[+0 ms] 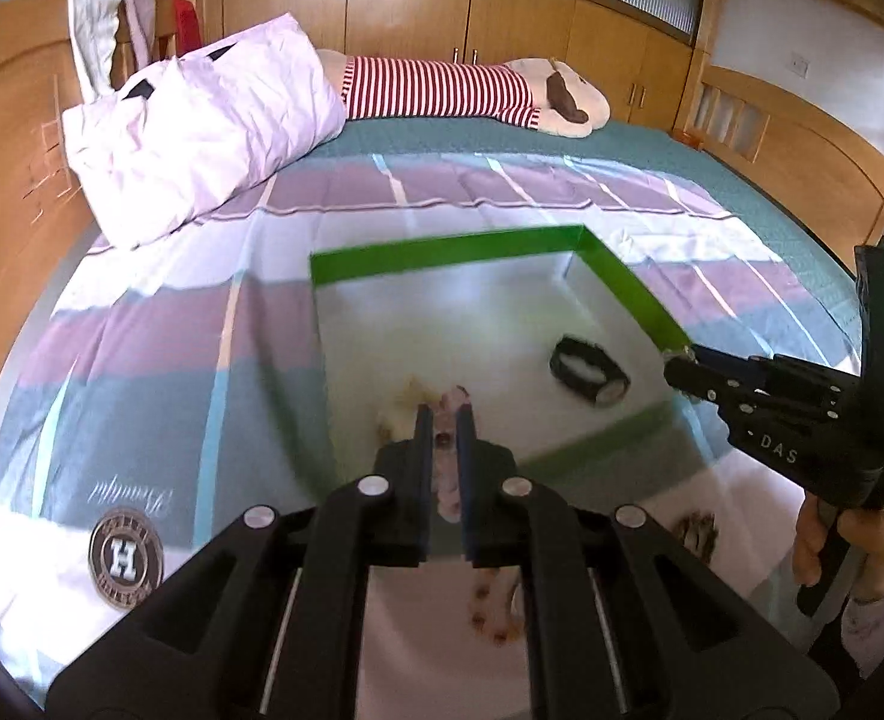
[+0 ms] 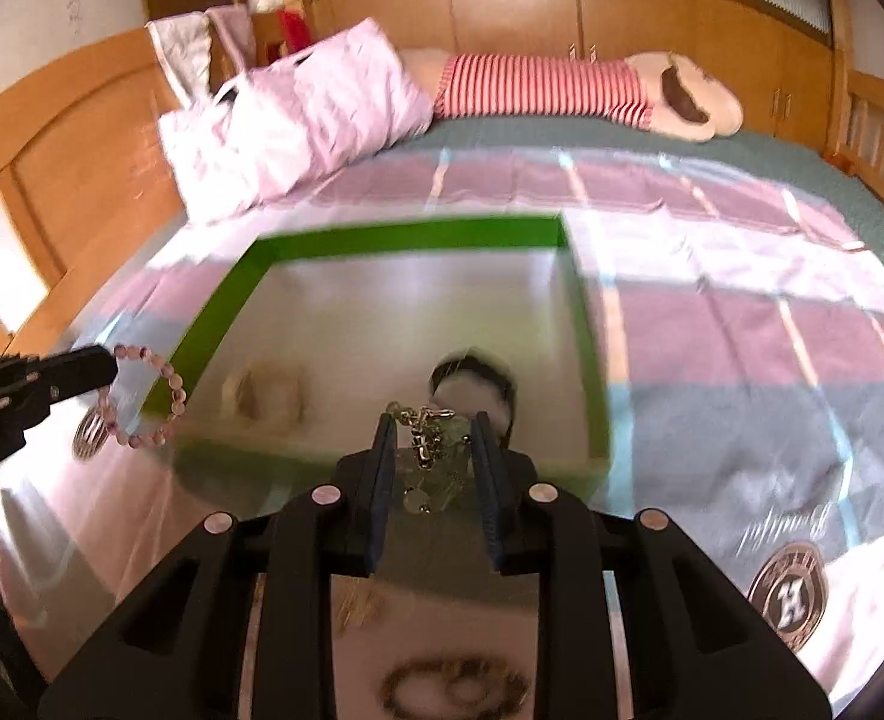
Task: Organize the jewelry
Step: 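Carry the jade pendant toward the box with the right tool while the left lifts the pink bracelet, then withdraw both open tools from the box back toward the jewelry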
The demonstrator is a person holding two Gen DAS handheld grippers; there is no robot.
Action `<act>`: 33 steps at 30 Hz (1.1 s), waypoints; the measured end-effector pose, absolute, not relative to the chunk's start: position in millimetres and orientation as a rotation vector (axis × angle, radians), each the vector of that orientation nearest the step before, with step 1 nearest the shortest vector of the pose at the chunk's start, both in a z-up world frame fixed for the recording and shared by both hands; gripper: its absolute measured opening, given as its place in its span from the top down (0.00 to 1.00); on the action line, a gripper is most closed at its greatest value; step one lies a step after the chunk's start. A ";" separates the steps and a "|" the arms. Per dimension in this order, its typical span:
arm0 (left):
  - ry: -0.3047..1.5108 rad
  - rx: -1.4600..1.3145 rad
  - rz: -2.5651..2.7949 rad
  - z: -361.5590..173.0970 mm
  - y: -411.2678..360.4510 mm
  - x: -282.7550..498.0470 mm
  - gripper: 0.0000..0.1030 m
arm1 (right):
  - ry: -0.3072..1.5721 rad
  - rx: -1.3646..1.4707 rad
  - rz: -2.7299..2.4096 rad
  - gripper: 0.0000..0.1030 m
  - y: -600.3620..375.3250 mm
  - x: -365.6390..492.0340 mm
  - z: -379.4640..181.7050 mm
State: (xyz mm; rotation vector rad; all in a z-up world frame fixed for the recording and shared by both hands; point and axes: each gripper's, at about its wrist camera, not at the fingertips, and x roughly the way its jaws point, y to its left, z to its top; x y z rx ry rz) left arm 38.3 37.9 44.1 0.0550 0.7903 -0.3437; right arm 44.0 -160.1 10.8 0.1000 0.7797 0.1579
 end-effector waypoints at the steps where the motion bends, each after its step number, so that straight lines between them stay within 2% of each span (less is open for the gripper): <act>1: 0.790 0.050 -0.342 42.8 34.6 44.4 0.93 | 0.785 0.113 0.153 0.75 -164.0 51.8 9.5; 7: 0.845 0.048 -0.302 13.1 24.6 82.0 0.93 | 0.855 0.169 0.123 0.74 -176.1 74.9 -14.1; 8: 0.860 0.050 -0.293 7.6 25.0 86.2 0.92 | 0.870 0.178 0.126 0.67 -176.9 75.0 -17.0; 9: 0.866 0.055 -0.288 4.3 26.4 86.8 0.92 | 0.884 0.182 0.126 0.52 -177.1 73.2 -16.8; 10: 0.863 0.067 -0.281 3.1 28.0 85.7 0.84 | 0.879 0.188 0.131 0.46 -176.9 69.9 -13.2; 11: 0.857 0.074 -0.284 4.5 28.7 83.9 0.72 | 0.863 0.195 0.142 0.41 -176.4 65.5 -7.9; 14: 0.809 0.087 -0.330 20.0 31.4 66.3 0.63 | 0.851 0.138 0.173 0.41 -170.8 49.2 13.9; 18: 0.848 0.116 -0.365 19.5 33.8 35.7 0.62 | 0.941 -0.023 0.166 0.41 -170.7 14.0 16.0; 26: 1.025 0.234 -0.336 -33.2 23.3 8.9 0.62 | 1.232 -0.105 0.238 0.41 -181.6 -17.2 -41.9; 28: 1.046 0.260 -0.305 -42.4 21.0 11.9 0.62 | 1.290 -0.141 0.280 0.48 -169.6 -20.0 -55.8; 29: 1.058 0.259 -0.299 -45.5 21.0 13.3 0.62 | 1.313 -0.160 0.282 0.68 -164.5 -20.0 -63.6; 31: 1.076 0.258 -0.299 -49.2 21.0 13.3 0.58 | 1.300 -0.177 0.285 0.76 -159.3 -19.4 -65.3; 32: 1.081 0.270 -0.295 -50.9 21.0 12.3 0.53 | 1.288 -0.155 0.291 0.90 -159.9 -17.9 -61.9; 33: 1.083 0.277 -0.290 -52.2 20.9 11.9 0.52 | 1.272 -0.100 0.296 0.90 -163.4 -15.0 -57.9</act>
